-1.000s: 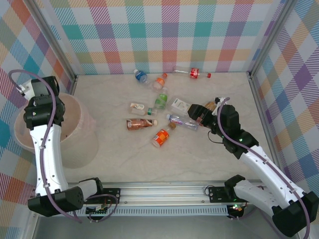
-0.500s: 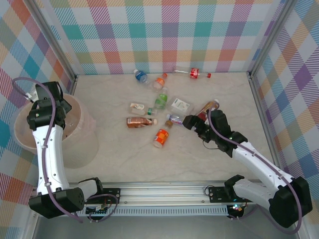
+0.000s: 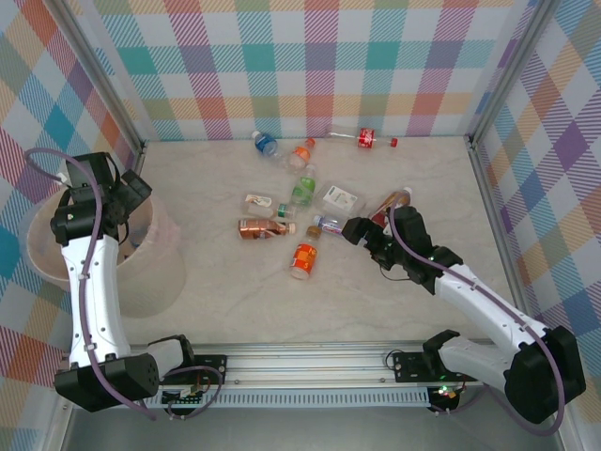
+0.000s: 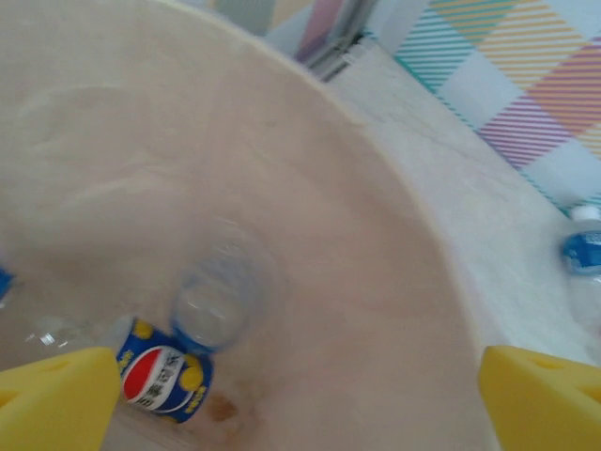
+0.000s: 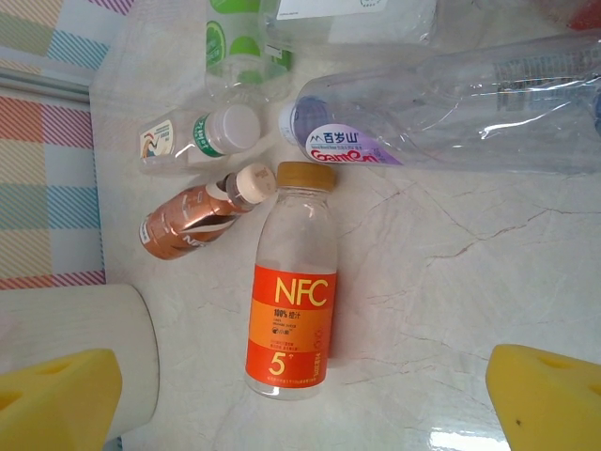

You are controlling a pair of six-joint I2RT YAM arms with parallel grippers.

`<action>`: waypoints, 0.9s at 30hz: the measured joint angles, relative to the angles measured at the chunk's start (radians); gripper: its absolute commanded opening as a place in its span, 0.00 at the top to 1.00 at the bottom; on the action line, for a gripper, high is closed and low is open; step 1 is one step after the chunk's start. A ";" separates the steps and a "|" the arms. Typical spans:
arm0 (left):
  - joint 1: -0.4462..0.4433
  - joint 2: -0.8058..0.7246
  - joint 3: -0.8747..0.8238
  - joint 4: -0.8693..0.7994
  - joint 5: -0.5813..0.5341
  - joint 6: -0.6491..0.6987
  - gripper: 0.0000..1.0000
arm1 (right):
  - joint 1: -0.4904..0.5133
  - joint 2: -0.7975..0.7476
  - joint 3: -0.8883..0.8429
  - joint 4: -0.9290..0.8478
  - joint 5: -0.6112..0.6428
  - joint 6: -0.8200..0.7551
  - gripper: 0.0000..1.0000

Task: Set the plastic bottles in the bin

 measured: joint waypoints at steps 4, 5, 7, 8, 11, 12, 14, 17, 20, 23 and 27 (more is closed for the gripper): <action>0.000 -0.023 0.002 0.036 0.088 0.004 0.00 | 0.000 0.004 0.000 0.000 0.000 0.000 0.00; 0.000 -0.030 0.006 0.046 0.111 0.004 0.00 | 0.000 0.004 0.000 0.000 0.000 0.000 0.00; 0.000 -0.040 0.022 0.057 0.162 0.003 0.00 | 0.000 0.004 0.000 0.000 -0.005 0.000 0.00; 0.000 -0.045 0.030 0.068 0.198 -0.003 0.00 | 0.000 0.005 0.000 0.000 -0.007 0.000 0.00; -0.001 -0.069 0.034 0.143 0.339 -0.051 0.00 | 0.001 0.018 0.001 0.001 -0.014 0.000 0.00; -0.007 -0.077 0.034 0.175 0.383 -0.076 0.00 | 0.001 0.023 0.001 0.001 -0.015 0.000 0.00; -0.034 -0.089 0.034 0.229 0.431 -0.119 0.00 | 0.001 0.035 0.001 0.005 -0.023 0.000 0.00; -0.133 -0.102 0.034 0.296 0.468 -0.169 0.00 | 0.008 0.062 0.009 0.011 -0.037 0.000 0.00; -0.260 -0.104 0.032 0.344 0.475 -0.196 0.00 | 0.032 0.103 0.029 0.014 -0.042 0.005 0.00; -0.372 -0.098 0.027 0.367 0.472 -0.212 0.00 | 0.061 0.149 0.056 0.013 -0.039 0.026 0.00; -0.499 -0.069 0.004 0.394 0.463 -0.218 0.00 | 0.095 0.216 0.096 0.014 -0.024 0.061 0.00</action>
